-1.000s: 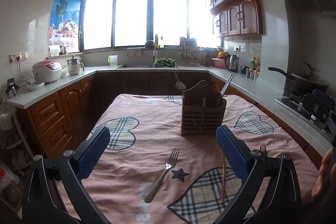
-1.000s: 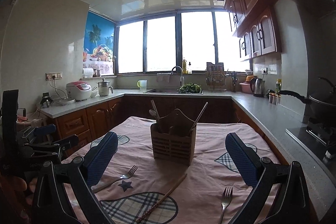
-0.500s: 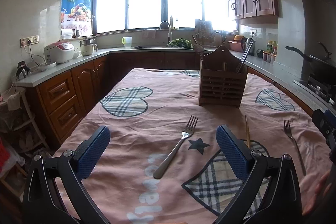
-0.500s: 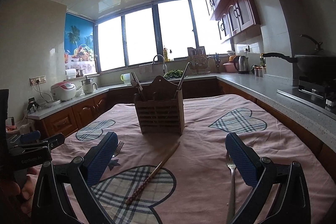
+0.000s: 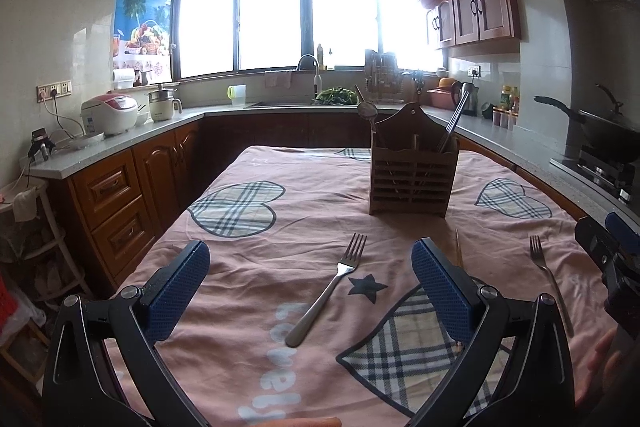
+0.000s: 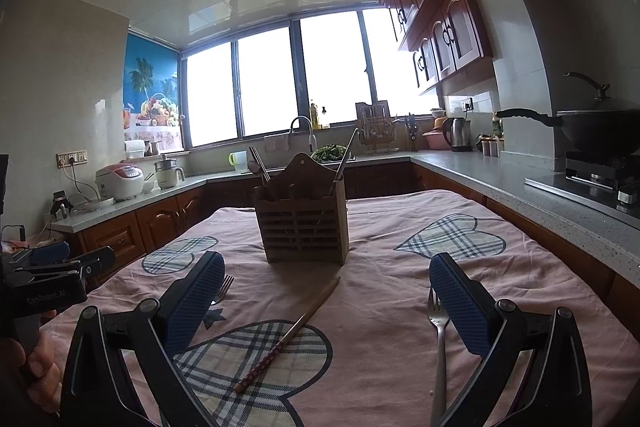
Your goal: Organize utensils
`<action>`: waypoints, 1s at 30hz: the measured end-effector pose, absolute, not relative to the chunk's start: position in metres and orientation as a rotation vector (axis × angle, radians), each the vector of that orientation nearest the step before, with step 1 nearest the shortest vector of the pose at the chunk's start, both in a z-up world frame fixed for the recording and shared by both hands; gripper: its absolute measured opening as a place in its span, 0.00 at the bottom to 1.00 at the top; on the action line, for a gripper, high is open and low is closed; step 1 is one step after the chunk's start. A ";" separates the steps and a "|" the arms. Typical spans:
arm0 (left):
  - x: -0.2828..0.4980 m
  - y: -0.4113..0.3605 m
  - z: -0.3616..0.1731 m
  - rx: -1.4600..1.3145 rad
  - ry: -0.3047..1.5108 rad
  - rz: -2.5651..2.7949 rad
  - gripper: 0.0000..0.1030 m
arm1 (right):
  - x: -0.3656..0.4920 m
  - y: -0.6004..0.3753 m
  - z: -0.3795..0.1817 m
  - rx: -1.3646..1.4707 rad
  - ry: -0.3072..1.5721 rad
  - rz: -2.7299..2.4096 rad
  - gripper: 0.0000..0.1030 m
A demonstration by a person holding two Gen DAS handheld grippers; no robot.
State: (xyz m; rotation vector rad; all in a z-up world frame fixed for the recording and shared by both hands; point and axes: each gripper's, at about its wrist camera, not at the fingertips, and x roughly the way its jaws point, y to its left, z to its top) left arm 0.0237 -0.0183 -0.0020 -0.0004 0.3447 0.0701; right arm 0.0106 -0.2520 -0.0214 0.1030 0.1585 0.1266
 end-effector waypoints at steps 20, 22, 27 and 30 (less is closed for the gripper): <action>0.010 -0.025 0.017 0.019 0.321 0.053 1.00 | 0.015 -0.248 -0.019 0.087 0.216 0.127 1.00; 0.009 -0.025 0.018 0.017 0.319 0.051 1.00 | 0.014 -0.247 -0.017 0.086 0.215 0.129 1.00; 0.007 -0.026 0.020 0.021 0.320 0.048 1.00 | 0.012 -0.246 -0.015 0.086 0.215 0.134 1.00; 0.007 -0.026 0.020 0.020 0.322 0.047 1.00 | 0.012 -0.246 -0.013 0.083 0.218 0.138 1.00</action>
